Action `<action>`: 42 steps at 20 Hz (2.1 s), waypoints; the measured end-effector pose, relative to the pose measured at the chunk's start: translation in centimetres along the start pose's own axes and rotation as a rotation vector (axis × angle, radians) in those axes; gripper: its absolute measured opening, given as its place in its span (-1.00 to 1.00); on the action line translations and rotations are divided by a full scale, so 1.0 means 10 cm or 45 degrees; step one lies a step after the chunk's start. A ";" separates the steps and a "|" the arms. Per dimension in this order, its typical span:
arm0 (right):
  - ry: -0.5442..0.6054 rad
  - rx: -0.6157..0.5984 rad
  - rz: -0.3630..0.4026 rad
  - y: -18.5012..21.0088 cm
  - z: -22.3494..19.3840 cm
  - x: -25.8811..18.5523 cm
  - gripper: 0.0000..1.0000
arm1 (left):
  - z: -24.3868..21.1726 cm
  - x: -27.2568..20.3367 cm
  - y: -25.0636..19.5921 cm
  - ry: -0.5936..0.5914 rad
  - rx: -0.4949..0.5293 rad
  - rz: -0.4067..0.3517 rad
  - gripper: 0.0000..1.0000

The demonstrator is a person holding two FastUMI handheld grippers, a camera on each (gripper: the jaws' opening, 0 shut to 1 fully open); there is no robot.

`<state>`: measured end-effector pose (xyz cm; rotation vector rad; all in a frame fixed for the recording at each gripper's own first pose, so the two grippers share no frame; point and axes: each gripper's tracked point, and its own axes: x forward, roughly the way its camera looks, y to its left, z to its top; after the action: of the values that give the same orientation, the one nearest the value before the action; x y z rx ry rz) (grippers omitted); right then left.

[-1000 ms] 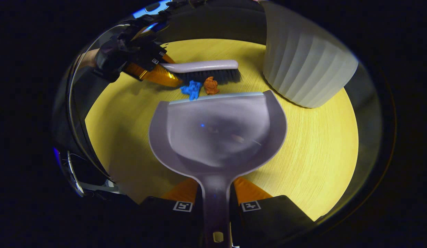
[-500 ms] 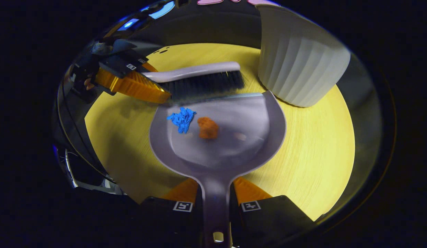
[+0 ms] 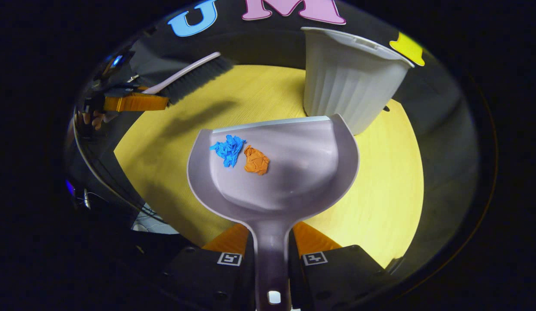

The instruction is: Pick up the small broom and dustpan from the desktop, sweep the trash into the dustpan with the broom, and then empty the trash into the garbage bin.

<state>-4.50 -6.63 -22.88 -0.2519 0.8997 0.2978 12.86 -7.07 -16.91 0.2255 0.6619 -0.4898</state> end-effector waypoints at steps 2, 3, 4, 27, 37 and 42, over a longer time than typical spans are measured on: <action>-0.008 0.015 0.002 -0.02 0.02 -0.26 -0.29 | -0.10 0.01 -0.08 -0.007 -0.022 0.022 -0.43; -0.016 0.030 0.008 -0.02 0.01 -0.43 -0.29 | -0.16 -0.01 -0.08 -0.003 -0.029 0.029 -0.44; -0.024 0.046 0.007 -0.03 -0.01 -0.63 -0.28 | -0.20 -0.01 -0.11 -0.001 -0.035 0.034 -0.45; -0.247 0.169 -0.272 -1.74 2.15 -1.32 -0.28 | -0.49 -0.53 0.06 -0.111 -0.313 0.171 -0.45; -0.230 -0.111 -0.589 -2.21 2.55 -0.82 -0.28 | -0.56 -0.61 0.42 -0.103 -0.464 0.258 -0.37; -0.237 -0.429 -0.816 -2.34 2.69 -0.82 -0.29 | -0.54 -0.57 0.44 -0.088 -0.452 0.248 -0.44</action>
<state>18.63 -20.56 1.76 -0.7908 0.5419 -0.1270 8.31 0.68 -17.27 -0.0622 0.6403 -0.1867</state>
